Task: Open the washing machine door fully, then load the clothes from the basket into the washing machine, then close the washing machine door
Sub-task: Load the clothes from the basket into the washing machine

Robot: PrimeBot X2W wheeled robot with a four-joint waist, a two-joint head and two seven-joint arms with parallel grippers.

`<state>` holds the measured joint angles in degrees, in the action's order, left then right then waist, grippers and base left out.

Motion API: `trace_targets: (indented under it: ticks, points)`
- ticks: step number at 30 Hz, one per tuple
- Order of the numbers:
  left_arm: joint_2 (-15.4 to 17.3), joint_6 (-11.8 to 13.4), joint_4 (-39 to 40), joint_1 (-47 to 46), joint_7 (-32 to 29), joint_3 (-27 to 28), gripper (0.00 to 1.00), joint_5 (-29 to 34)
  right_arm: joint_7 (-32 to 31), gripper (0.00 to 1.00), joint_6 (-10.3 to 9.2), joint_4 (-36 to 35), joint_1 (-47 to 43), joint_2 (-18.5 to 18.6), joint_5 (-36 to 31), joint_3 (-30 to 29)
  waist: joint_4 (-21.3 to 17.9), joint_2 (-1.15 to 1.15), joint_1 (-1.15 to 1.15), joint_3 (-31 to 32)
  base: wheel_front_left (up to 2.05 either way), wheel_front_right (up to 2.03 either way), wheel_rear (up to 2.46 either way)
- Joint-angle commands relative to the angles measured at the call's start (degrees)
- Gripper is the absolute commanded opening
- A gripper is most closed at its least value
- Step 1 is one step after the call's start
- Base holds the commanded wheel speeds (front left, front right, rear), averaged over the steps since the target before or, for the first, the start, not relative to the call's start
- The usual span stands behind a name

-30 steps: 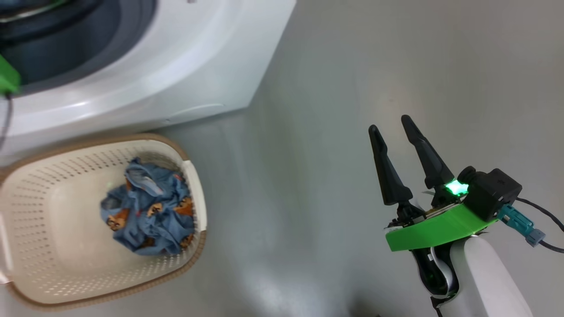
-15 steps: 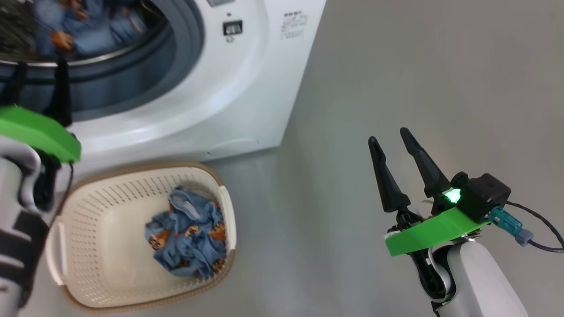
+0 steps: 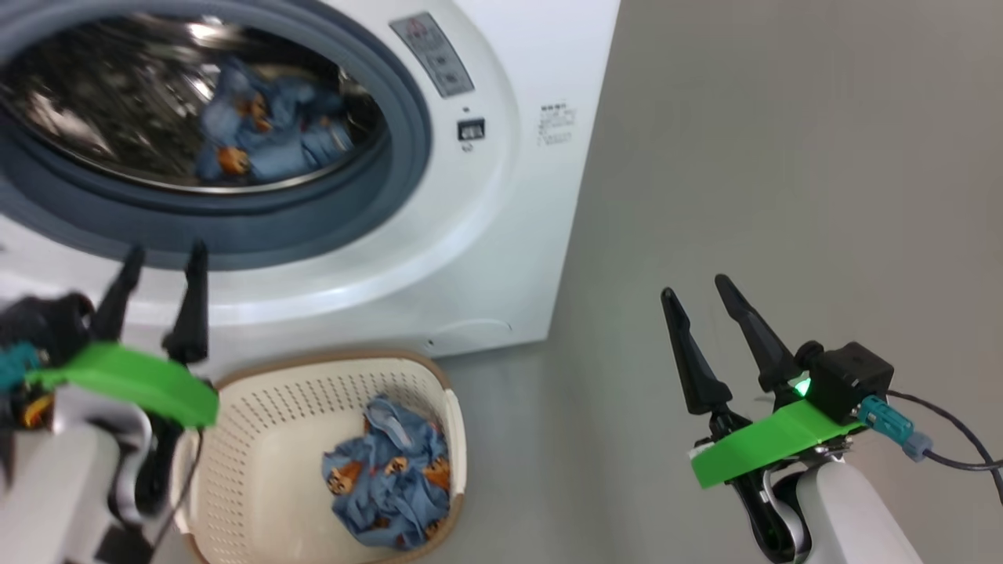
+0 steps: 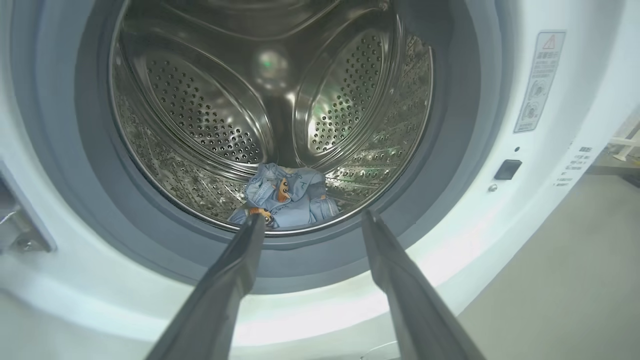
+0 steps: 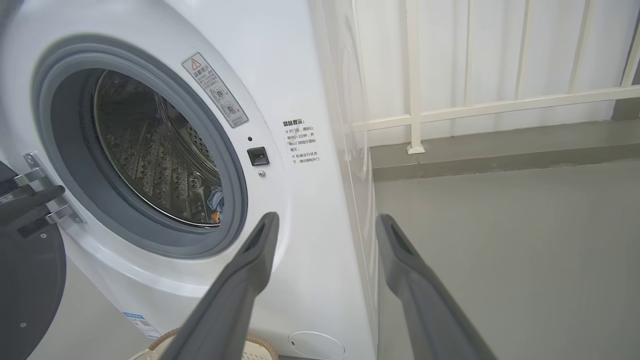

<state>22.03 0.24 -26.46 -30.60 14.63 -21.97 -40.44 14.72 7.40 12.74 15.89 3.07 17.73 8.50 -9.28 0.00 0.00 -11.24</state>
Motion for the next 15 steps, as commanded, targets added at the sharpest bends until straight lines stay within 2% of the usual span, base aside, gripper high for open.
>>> trace_targets:
  ticks: [1, 8, 15]
  points:
    - [2.1, 0.7, 2.4, 1.1, 0.4, 2.7, 1.00, 0.8, 0.3, 1.00, 0.09, -1.0, -0.6, -0.2, -0.5, 1.0, 2.3, 0.00, 0.00, 3.7, 0.00, 0.00, 0.00]
    - [1.9, 2.8, 9.5, 10.0, 0.4, 6.0, 1.00, 2.8, 0.3, 1.00, 0.09, -0.2, -2.4, 0.5, -0.6, 0.8, 3.5, 0.00, 0.00, 7.2, 0.00, 0.00, 0.00]
    - [0.8, 3.9, 14.9, 18.2, 0.4, 9.5, 1.00, 3.8, 0.3, 1.00, 0.09, -0.1, -4.2, 1.6, 0.3, 0.8, 4.2, 0.00, 0.00, 9.2, 0.00, 0.00, 0.00]
